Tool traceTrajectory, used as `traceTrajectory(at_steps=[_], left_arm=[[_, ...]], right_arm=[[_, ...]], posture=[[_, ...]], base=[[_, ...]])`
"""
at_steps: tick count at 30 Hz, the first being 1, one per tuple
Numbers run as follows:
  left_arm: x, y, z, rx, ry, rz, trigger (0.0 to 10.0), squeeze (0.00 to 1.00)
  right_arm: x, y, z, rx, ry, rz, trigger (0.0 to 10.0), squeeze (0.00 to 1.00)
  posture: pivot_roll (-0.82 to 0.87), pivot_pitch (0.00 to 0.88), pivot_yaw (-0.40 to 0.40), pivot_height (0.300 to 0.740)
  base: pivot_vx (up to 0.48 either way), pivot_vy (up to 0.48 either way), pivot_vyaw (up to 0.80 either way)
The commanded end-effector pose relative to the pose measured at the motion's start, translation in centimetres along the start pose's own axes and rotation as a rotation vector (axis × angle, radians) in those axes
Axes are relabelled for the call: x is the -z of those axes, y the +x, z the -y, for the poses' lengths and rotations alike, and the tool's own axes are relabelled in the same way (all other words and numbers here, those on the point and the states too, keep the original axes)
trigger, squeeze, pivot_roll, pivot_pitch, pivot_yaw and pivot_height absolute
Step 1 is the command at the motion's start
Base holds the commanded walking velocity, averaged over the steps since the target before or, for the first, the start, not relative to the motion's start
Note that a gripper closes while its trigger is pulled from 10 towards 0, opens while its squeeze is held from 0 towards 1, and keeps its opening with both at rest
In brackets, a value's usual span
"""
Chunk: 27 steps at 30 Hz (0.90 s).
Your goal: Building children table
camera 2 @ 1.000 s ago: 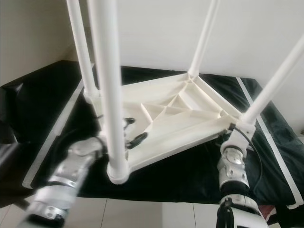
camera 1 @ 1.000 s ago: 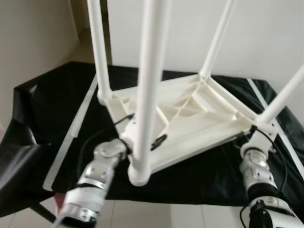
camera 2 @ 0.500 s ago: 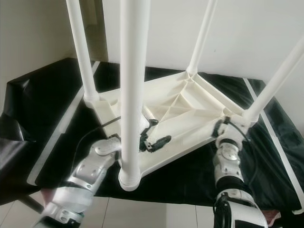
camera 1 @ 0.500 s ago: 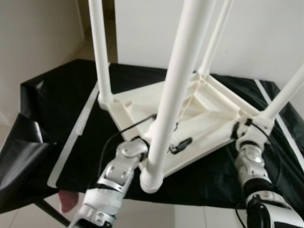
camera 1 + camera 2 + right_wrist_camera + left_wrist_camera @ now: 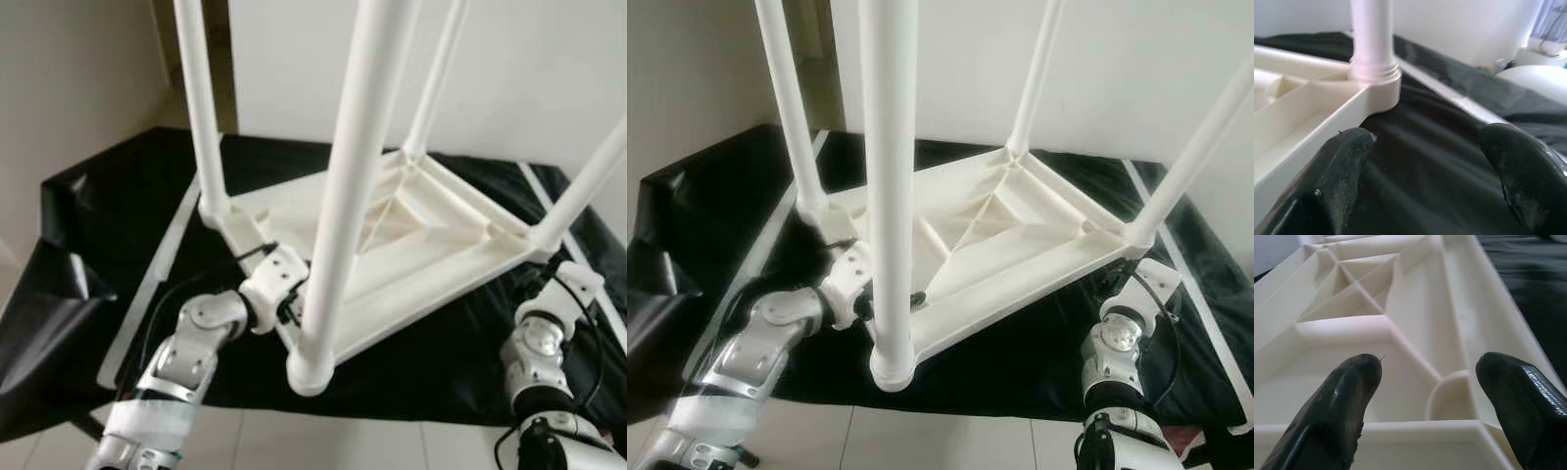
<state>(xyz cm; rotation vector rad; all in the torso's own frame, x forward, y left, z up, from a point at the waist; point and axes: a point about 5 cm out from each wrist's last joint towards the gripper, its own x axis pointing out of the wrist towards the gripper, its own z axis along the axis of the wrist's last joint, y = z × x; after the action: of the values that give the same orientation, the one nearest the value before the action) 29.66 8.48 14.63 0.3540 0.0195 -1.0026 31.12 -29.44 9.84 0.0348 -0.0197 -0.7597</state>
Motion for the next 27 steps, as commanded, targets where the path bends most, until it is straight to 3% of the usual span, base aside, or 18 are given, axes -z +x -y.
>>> traceTrajectory(at_steps=[1, 10, 13, 15, 21, 27], left_arm=[[-0.3, 0.0, 0.8, 0.046, 0.014, 0.002, 10.0, 0.00], [0.5, -2.0, 1.9, 0.068, 0.011, -0.043, 10.0, 0.00], [0.4, -2.6, 2.1, 0.054, 0.011, -0.048, 10.0, 0.00], [0.0, -3.0, 2.3, 0.009, 0.017, -0.058, 10.0, 0.00], [-1.0, -2.8, 2.6, -0.091, 0.024, -0.067, 10.0, 0.00], [-2.6, -1.4, 3.2, -0.151, -0.003, -0.031, 10.0, 0.00]], right_arm=[[0.2, 0.1, -0.1, -0.011, 0.006, -0.023, 10.0, 0.00], [0.7, 0.3, -0.9, -0.107, 0.039, -0.087, 10.0, 0.00], [0.8, 0.3, -1.8, -0.186, 0.033, -0.118, 10.0, 0.00], [0.7, 0.3, -3.2, -0.293, -0.036, -0.131, 10.0, 0.00], [-0.3, 0.3, -5.5, -0.471, -0.045, -0.116, 10.0, 0.00], [-2.0, 0.9, -6.3, -0.581, -0.070, -0.063, 10.0, 0.00]], posture=[[0.05, 0.000, -0.045, 0.740], [0.07, 0.000, -0.067, 0.740], [0.09, 0.000, -0.083, 0.740], [0.11, 0.000, -0.095, 0.740], [0.13, 0.000, -0.104, 0.740], [0.13, 0.000, -0.097, 0.740]], base=[[0.000, 0.000, 0.00], [0.000, 0.000, 0.00], [0.000, 0.000, 0.00], [0.000, 0.000, 0.00], [0.000, 0.000, 0.00], [0.000, 0.000, 0.00]])
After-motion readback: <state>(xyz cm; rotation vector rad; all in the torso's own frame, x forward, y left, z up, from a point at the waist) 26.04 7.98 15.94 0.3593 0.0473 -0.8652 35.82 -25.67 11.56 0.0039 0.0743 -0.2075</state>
